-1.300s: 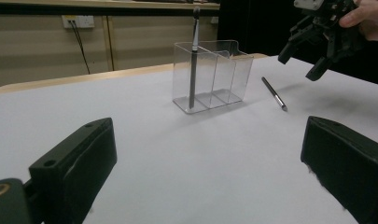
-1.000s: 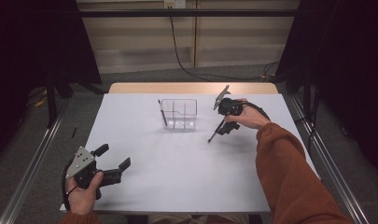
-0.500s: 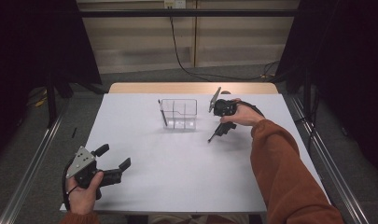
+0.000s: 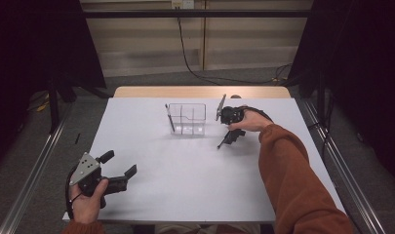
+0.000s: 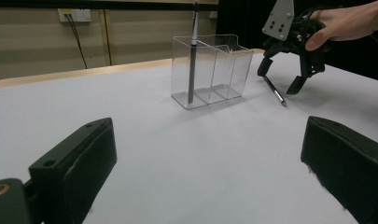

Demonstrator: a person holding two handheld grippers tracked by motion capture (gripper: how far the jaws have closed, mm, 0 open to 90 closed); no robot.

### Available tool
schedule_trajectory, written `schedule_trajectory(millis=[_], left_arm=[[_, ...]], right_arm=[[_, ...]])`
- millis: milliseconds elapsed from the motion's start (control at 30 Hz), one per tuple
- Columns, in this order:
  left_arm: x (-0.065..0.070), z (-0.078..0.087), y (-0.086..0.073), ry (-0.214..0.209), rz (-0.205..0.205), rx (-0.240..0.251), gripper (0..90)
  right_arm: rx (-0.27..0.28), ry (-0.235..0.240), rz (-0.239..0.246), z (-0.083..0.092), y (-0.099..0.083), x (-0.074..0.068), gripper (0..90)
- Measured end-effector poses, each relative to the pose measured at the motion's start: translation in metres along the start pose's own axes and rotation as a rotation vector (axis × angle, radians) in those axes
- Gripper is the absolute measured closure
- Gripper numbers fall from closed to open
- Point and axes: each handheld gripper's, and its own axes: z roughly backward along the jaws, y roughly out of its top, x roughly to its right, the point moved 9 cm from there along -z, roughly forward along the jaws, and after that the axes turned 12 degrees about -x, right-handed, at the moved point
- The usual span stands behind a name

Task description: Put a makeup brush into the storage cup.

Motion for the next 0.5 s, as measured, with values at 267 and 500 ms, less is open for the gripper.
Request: schedule_trajectory(millis=[267,500], left_arm=[[0.0004,-0.0008,-0.0008,0.001,-0.001,-0.006,3.4],[0.0009,-0.0008,-0.0010,0.002,-0.002,-0.007,3.4]], right_arm=[[-0.026,0.017,-0.001,-0.0064,-0.0011,-0.0006,11.8],[-0.024,0.036,-0.014,-0.0069,-0.0020,-0.0008,13.7]])
